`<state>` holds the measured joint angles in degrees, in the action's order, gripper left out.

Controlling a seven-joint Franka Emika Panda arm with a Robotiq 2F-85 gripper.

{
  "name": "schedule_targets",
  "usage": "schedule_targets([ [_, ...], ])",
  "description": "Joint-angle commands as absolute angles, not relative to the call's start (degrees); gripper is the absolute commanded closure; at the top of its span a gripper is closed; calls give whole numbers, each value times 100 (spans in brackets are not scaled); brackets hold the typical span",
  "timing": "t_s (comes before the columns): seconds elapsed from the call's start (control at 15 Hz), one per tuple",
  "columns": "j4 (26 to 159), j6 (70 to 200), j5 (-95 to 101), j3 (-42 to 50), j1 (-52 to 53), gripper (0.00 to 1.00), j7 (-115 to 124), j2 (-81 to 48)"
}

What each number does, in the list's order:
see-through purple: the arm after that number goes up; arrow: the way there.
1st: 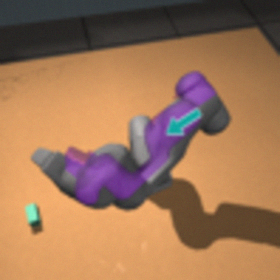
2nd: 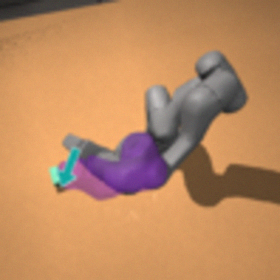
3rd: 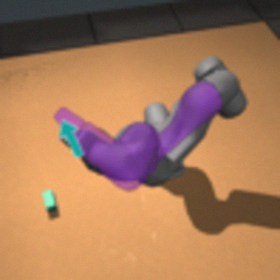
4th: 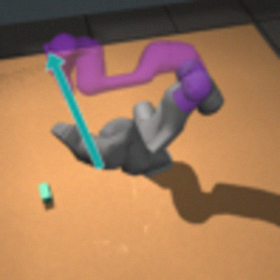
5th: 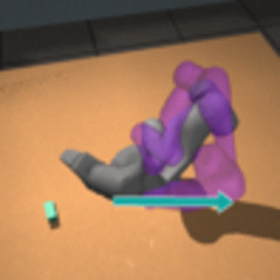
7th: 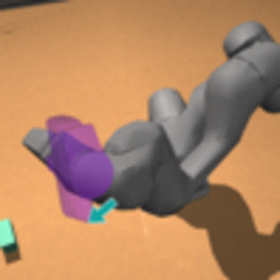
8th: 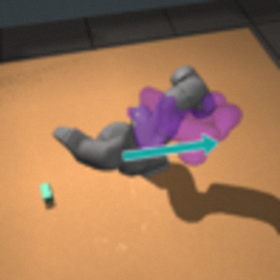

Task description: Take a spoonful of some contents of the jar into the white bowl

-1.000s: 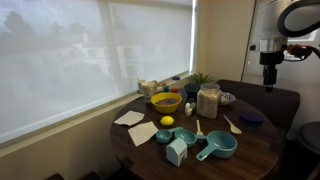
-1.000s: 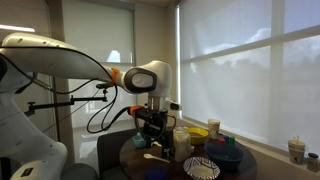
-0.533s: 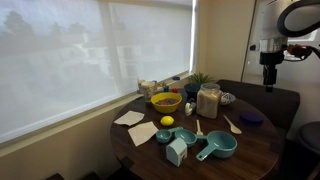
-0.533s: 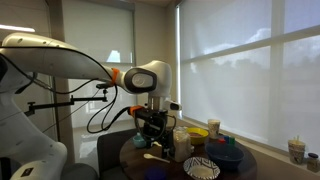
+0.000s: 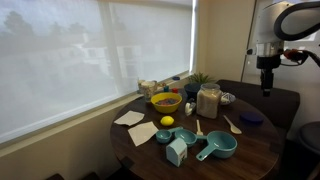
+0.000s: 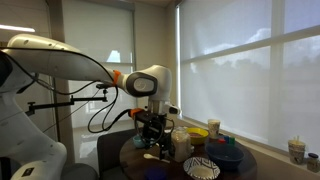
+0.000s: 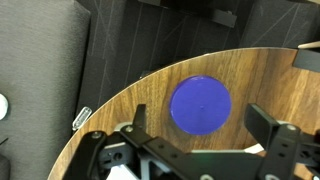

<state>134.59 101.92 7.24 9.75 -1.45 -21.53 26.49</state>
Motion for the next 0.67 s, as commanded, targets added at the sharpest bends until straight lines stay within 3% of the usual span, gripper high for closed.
schedule_targets([
  [0.0,13807,10990,505,680,-109,0,-1355,2380],
  [0.6,14161,12541,102,-2,6,0,409,1881],
])
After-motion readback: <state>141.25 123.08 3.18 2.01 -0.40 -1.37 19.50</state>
